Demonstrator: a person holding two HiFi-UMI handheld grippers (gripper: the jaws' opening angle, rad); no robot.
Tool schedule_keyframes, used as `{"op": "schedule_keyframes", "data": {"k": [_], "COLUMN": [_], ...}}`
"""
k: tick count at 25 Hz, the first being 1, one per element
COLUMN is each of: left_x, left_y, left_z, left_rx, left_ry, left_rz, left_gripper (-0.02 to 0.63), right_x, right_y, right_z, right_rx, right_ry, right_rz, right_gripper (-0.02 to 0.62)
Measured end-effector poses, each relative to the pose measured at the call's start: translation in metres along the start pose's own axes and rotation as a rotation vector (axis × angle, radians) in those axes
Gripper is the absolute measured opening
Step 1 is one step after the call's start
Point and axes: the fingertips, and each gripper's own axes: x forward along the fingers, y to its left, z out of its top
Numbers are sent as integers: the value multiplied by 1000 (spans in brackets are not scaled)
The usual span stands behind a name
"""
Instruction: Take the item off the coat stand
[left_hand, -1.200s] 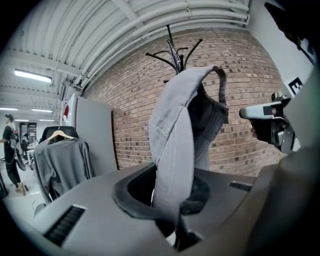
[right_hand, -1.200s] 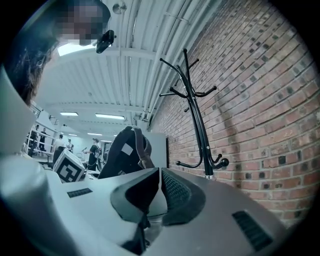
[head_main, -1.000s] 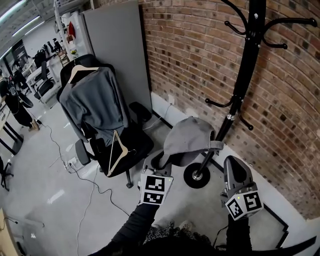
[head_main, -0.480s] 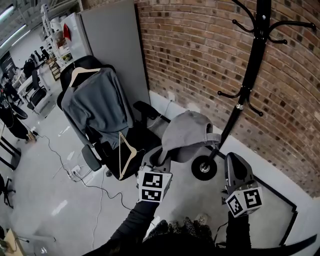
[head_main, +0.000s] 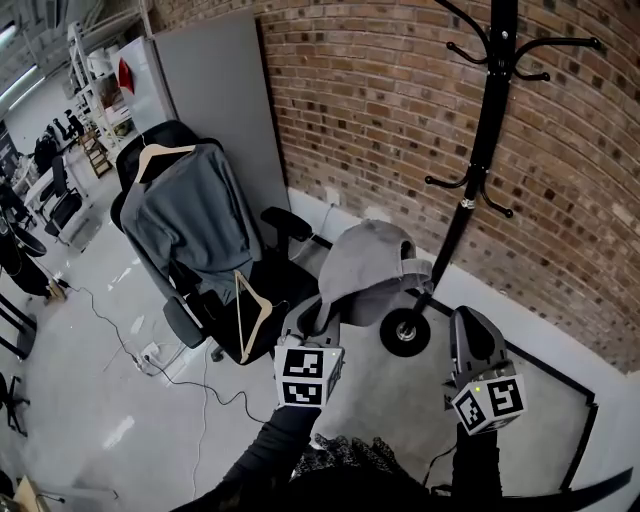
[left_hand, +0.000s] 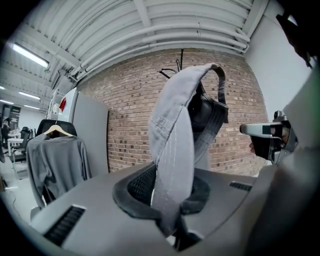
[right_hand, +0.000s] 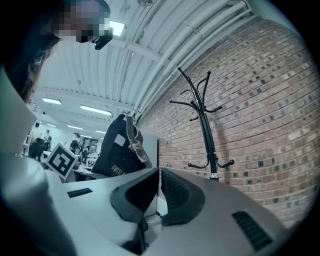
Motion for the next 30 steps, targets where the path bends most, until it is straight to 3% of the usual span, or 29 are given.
{"op": "schedule_keyframes", "data": {"k": [14, 30], "left_x": [-25, -26], "left_y": [-40, -57], "left_z": [-2, 16], "left_rx": [2, 16], "left_ry": [-5, -31], "left_rz": [19, 21], "left_gripper": [48, 48], "right_x": [-57, -68], "right_y": [-18, -29], "right_z": [11, 20], "right_rx": [-55, -94], "right_ry": [12, 26], "right_rz": [-45, -77], "right_gripper": [9, 9]}}
